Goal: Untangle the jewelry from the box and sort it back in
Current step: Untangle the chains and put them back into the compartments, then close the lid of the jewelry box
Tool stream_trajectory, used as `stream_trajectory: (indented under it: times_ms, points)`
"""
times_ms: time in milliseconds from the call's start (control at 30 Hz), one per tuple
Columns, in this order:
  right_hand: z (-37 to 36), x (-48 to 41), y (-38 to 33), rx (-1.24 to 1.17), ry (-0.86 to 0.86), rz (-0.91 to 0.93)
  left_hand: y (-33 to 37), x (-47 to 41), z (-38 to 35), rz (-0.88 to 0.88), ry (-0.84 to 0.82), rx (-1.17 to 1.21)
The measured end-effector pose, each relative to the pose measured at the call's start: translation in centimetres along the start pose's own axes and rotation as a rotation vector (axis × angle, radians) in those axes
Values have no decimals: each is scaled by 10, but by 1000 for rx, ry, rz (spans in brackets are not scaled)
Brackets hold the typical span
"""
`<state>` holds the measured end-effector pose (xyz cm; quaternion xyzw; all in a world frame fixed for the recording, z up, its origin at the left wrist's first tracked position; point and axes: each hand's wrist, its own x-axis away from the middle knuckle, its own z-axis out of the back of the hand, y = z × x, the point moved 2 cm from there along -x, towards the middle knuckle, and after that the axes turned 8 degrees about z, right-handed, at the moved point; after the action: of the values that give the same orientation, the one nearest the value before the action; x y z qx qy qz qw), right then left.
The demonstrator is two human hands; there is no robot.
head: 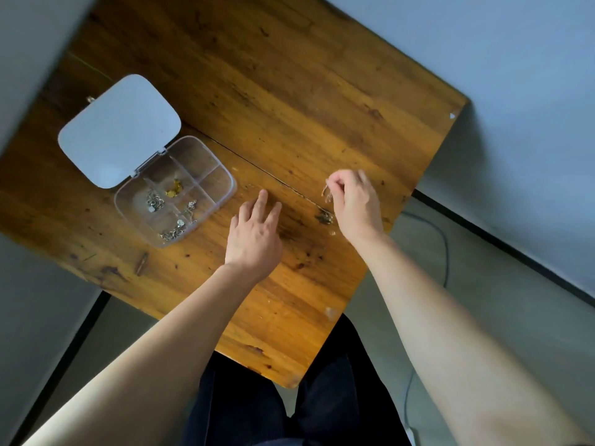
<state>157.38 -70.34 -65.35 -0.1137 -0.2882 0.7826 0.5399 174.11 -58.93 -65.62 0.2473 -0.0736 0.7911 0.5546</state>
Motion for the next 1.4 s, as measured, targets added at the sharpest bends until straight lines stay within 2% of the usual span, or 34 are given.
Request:
stream_trajectory:
  times_ms: [100,200,267,400,600,733,833,933,1000,1100,1200,1300,1400]
  points:
    - [16,-35,-2,-59,156,3,0,-1,1,8,12,9]
    - [26,-61,0,-96,221,-5,-2,-1,2,2,23,-2]
    - [27,-70,5,-105,205,-53,-3,-3,4,-2,30,-12]
    - [16,-64,25,-135,130,-298,-5,-4,5,-20,43,-20]
    - [10,-42,25,-120,177,-477,-6,-4,8,-36,22,-9]
    - [4,-34,-1,-168,149,-428,-12,-8,29,20,13,260]
    - [-8,-40,-30,-208,97,-328,-28,-3,58,31,181,484]
    - [-27,-50,-63,-250,4,-264,-59,4,84,28,359,604]
    - [-41,-55,-83,-277,-93,-206,-90,4,96,115,455,648]
    - [-62,-56,-108,-302,-251,-136,-144,-5,105,503,542,722]
    - [-79,-49,-125,-205,-362,-92,-189,-20,109,833,451,883]
    - [-89,-39,-133,-105,-359,-56,-209,-35,108,922,355,1235]
    - [-94,-34,-134,-162,-302,-70,-212,-41,111,966,394,1377]
